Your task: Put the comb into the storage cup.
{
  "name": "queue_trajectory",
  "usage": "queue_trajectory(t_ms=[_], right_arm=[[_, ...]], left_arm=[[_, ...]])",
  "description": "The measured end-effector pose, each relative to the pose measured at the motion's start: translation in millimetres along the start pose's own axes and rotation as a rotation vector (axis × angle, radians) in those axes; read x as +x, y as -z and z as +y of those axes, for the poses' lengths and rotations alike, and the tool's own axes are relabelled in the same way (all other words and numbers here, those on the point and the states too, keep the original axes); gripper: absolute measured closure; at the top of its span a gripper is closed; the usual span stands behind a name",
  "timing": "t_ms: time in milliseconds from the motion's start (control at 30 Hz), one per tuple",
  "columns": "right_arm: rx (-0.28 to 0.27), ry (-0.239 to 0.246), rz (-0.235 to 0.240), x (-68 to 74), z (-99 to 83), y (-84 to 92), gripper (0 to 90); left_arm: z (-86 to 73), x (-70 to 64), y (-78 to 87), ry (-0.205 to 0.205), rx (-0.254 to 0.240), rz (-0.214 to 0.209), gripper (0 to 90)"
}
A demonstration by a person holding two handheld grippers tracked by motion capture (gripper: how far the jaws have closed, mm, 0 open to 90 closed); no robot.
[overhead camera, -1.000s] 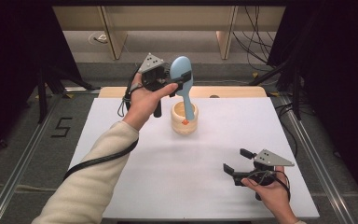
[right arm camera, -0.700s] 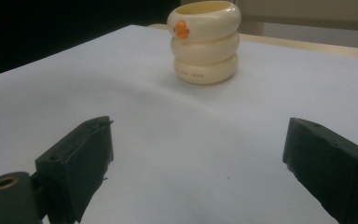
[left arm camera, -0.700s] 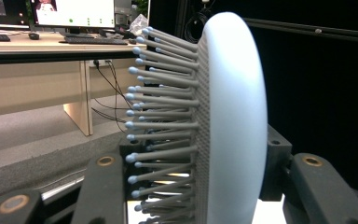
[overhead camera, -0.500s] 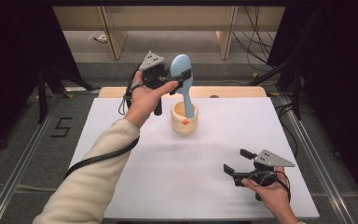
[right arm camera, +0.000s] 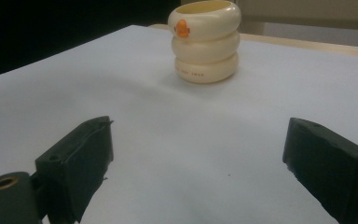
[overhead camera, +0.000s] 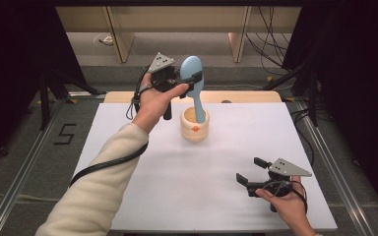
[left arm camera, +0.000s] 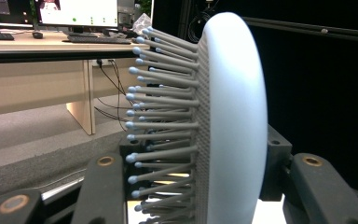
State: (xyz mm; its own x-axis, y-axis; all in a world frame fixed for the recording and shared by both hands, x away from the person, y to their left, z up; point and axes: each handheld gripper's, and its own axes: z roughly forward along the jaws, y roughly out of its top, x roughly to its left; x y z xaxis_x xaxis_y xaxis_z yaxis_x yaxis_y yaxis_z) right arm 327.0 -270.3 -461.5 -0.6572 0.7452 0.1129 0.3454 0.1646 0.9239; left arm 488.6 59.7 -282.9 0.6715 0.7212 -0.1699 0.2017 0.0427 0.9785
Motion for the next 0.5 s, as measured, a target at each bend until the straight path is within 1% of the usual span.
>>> queue_trajectory(t_ms=[500], right_arm=[[0.003, 0.001, -0.001, 0.4, -0.5, 1.2, 9.4]], left_arm=[[0.9, 3.0, -4.5, -0.002, -0.007, 0.003, 49.6]])
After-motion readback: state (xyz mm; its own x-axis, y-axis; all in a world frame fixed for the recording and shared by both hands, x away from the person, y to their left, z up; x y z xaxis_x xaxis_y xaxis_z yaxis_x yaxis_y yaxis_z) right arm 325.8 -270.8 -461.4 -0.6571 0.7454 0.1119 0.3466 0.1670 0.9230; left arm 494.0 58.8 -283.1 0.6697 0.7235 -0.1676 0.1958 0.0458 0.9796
